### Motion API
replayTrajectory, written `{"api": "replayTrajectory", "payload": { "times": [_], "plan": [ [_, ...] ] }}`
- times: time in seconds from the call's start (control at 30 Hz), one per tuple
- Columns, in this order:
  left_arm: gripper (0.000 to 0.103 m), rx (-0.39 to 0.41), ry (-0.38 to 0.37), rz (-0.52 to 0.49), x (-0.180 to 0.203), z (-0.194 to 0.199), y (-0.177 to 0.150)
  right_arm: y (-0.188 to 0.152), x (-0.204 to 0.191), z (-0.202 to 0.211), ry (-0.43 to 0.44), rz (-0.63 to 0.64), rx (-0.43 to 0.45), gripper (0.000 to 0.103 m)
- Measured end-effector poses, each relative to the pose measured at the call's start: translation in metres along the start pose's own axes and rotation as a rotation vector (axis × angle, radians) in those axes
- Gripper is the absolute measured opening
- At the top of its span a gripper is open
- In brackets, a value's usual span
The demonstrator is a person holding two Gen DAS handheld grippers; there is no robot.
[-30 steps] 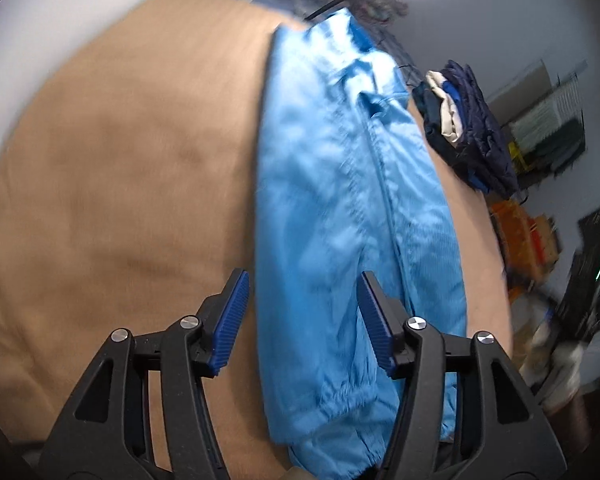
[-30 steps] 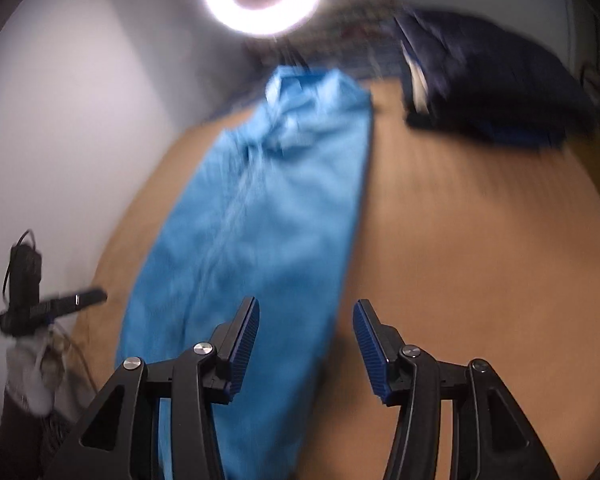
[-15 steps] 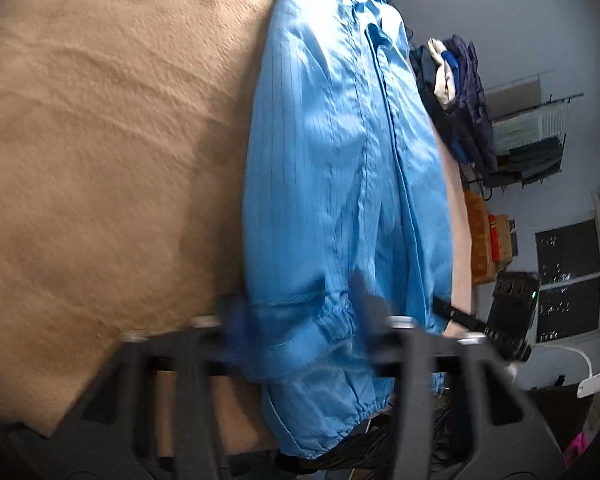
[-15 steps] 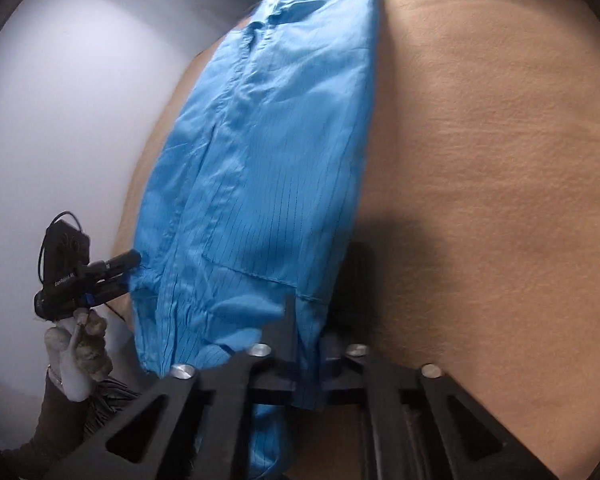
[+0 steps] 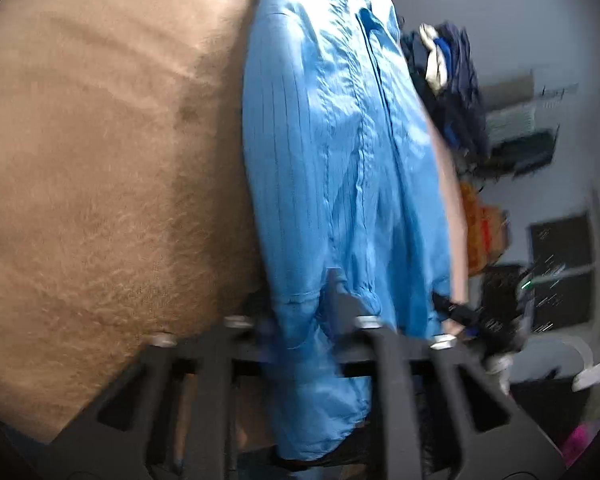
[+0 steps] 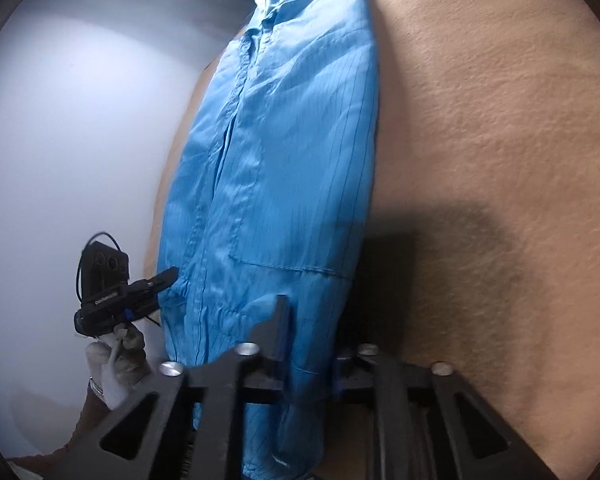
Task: Fold large clothes
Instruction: 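Grasp the jacket hem with the left tool while the right tool grasps the folded edge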
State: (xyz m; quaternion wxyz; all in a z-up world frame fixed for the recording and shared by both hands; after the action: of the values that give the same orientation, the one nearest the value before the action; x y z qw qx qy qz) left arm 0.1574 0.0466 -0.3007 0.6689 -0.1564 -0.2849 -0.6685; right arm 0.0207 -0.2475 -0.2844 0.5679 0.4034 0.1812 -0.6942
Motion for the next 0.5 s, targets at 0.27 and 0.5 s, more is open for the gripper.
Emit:
{"api": "replayTrajectory", "payload": {
  "times": [0.27,0.5],
  "plan": [
    [0.006,0.025,-0.042,-0.036,0.009,0.045,-0.036,-0.025,-0.025,0.025,0.036,0.007,-0.012,0.002],
    [0.005,0.004,0.002,-0.016,0.002,0.027,-0.048,-0.04,-0.007,0.016,0.008,-0.061,-0.032,0.002]
  ]
}}
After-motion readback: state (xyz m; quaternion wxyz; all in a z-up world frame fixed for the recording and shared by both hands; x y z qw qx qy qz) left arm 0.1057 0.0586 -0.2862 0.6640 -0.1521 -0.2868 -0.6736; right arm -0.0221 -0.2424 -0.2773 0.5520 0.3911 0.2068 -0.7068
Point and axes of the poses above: each gripper's, at about its wrist camera, not at the fingertips, and z roughly against the way its jaws point, x to its right, y to its top, the point moved 1 cm from there along -z, roughly the way its jaws point, and after that the axes turned 7 degrees about y, right-handed, at the moved point
